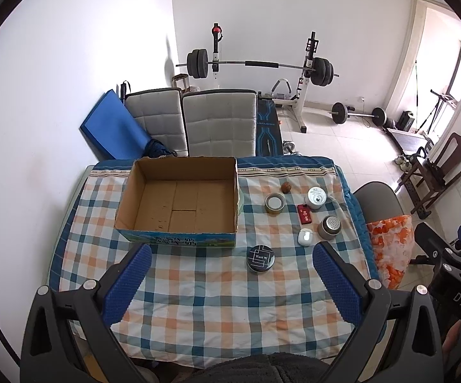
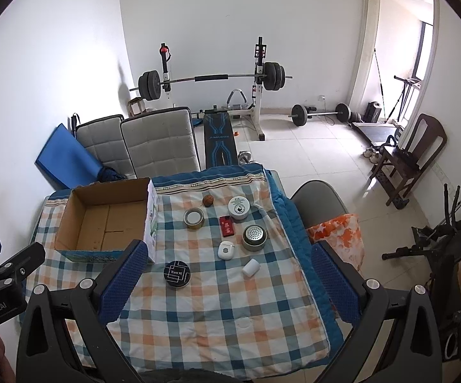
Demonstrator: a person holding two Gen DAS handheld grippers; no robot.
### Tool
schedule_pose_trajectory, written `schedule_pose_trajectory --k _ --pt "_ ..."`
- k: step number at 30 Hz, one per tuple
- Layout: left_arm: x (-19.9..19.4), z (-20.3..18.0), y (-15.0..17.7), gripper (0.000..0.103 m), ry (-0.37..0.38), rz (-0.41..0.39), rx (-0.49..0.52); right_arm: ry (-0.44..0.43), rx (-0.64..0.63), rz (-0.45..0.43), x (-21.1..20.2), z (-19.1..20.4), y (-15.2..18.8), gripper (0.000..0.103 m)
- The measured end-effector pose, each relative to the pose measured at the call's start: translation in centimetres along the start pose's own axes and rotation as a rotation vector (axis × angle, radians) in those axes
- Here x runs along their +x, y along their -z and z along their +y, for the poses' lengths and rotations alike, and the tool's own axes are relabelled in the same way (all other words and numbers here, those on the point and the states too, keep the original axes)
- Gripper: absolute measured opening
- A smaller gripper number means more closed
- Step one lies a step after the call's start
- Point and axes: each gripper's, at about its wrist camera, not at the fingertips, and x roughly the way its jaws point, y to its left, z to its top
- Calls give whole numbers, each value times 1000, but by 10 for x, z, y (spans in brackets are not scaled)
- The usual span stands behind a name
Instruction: Organize rigid objects
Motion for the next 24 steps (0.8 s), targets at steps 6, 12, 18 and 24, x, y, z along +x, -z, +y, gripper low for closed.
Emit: schedule_pose_trajectory --k 6,12,18,24 --pt "-4 0 1 103 -2 -10 -1 1 1 -3 -4 -2 1 103" --pt "-8 0 0 103 -14 -33 0 5 0 -11 -8 -2 -1 103" --pt "-9 -2 0 103 -13 -35 2 5 2 -18 -15 -3 -1 103" --pt "-10 -5 0 103 -12 -45 5 5 2 -20 -16 -3 -1 103"
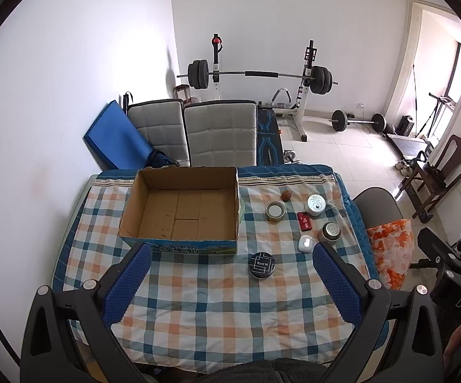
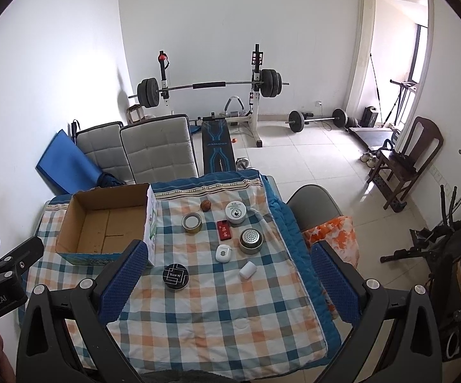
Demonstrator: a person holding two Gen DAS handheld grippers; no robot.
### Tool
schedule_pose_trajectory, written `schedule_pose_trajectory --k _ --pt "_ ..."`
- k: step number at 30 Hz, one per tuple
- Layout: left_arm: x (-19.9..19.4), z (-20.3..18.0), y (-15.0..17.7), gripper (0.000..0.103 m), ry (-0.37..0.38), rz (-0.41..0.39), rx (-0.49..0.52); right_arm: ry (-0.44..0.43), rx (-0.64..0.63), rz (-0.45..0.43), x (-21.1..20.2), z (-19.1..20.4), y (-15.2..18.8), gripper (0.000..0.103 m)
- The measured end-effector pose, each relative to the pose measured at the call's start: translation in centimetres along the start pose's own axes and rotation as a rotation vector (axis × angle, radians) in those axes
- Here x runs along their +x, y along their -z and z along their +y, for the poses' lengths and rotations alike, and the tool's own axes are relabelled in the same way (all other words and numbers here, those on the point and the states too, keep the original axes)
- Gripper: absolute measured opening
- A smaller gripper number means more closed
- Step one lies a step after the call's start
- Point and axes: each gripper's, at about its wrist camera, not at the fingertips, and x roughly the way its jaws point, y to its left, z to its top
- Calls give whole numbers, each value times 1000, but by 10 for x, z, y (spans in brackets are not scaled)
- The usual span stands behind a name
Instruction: Organize rigid objects
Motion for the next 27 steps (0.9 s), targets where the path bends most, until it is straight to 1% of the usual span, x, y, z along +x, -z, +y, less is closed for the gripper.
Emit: schedule_pose_trajectory --k 27 --pt "-1 -4 5 103 3 -4 0 -8 -2 -6 -4 2 2 103"
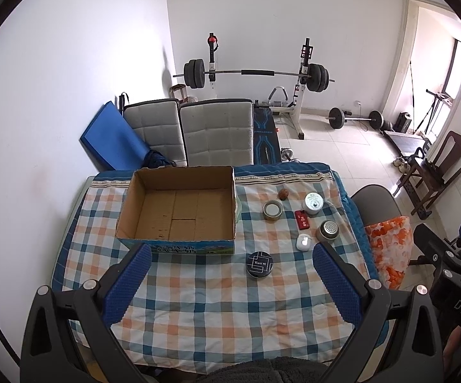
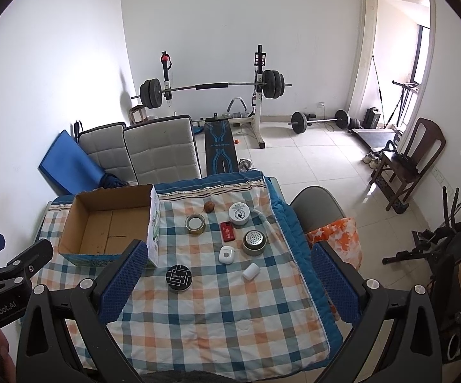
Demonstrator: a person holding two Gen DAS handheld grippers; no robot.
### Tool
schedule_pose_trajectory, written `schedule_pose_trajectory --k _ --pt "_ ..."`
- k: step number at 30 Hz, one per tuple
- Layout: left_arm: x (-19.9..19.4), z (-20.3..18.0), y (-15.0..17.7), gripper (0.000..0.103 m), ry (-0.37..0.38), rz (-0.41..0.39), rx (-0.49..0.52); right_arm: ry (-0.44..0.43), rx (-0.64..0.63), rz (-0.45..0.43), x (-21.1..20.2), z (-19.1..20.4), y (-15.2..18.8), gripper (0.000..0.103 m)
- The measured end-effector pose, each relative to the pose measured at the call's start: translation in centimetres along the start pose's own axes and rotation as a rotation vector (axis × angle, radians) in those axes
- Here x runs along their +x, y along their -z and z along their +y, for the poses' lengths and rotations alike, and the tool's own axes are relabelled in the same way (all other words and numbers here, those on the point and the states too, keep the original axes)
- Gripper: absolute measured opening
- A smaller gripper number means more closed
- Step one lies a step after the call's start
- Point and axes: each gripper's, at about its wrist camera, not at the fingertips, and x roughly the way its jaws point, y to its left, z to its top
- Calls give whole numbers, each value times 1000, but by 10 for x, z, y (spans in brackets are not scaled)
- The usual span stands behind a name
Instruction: Organize rigid objects
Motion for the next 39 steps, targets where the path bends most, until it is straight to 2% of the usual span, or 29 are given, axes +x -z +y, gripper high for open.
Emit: schedule_pose_trajectory --k 10,15,19,25,27,31,35,39 --pt "5 -10 -2 103 8 12 15 -5 18 16 13 -4 -7 103" --pt "31 -24 -17 103 -2 44 53 -20 51 80 45 -20 -11 103" --pt "81 -33 -33 103 -11 109 64 -28 79 193 105 -42 -13 103" --pt "194 -62 -36 103 -50 305 144 -17 74 402 228 -72 -6 103" --pt "239 -69 -25 103 -97 390 168 -3 59 459 274 -79 -1 103" --pt "308 -75 6 103 -98 563 118 -15 48 594 366 -91 19 103" --pt "359 -79 35 103 -132 665 64 -7 49 689 439 -95 39 103" --pt "395 -79 58 103 -155 739 23 -11 62 773 490 -91 52 103"
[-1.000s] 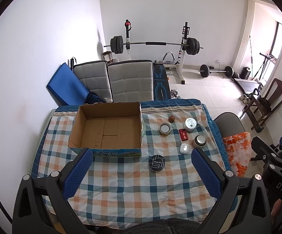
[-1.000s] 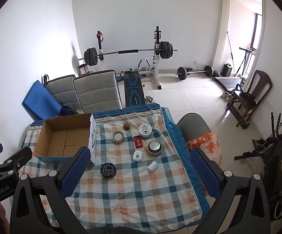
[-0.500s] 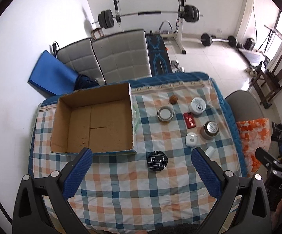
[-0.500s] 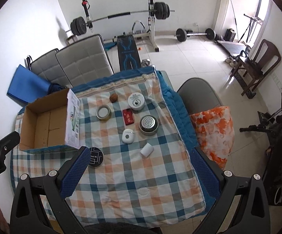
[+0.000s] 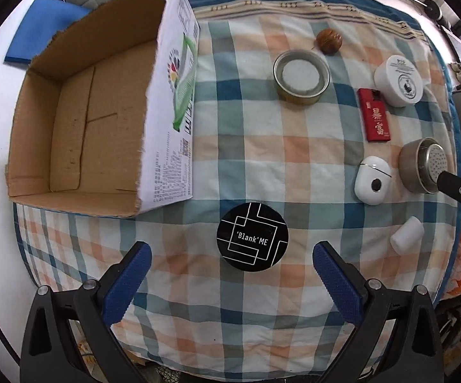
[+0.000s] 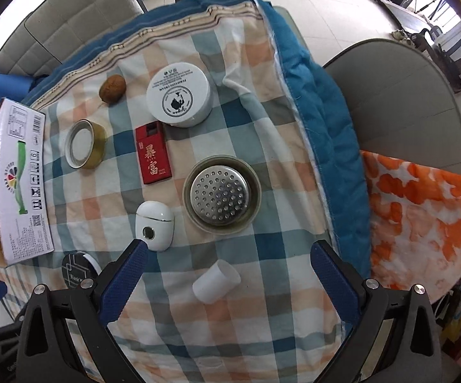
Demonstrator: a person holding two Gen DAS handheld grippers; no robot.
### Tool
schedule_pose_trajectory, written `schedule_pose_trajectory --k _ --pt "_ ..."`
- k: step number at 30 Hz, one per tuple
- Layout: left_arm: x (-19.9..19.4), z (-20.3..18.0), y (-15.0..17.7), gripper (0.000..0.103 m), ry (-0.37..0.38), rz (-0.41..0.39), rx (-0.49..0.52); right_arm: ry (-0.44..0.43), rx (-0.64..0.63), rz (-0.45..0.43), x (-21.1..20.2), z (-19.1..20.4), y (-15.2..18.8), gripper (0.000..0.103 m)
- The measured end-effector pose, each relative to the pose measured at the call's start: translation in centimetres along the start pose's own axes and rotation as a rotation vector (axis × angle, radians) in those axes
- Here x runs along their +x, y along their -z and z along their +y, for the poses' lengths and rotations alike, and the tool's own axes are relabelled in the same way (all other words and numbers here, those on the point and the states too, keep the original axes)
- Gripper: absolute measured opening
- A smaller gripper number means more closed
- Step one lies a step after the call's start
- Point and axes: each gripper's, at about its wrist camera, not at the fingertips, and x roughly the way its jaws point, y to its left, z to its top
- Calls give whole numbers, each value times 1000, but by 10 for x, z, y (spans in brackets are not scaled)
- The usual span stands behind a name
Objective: Organize rigid objects
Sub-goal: 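Grasp the black Blank'ME tin with left tool while right tool grasps the steel strainer cup, then lift the black tin with left tool while right tool lifts the strainer cup toward the box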
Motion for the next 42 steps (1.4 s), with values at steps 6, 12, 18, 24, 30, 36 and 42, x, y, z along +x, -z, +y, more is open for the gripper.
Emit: schedule_pose_trajectory --k 6,12,18,24,30,36,42 --pt "45 -1 -8 103 24 91 -56 17 -6 76 46 2 -25 102" --pt "71 1 -12 103 -6 114 -70 39 -32 114 76 6 -41 99" --pt "97 -14 -15 103 -67 142 -31 93 -70 136 104 12 -49 92" --pt "129 -29 -14 103 -90 172 -10 151 -129 133 127 28 -54 90" --pt "155 -33 -8 102 -85 180 -8 192 -192 129 146 60 -51 80" --pt "160 -28 -4 82 -11 178 -16 163 -214 160 158 72 -51 75" --pt "157 -26 3 74 36 165 -10 137 -230 236 173 56 -31 74"
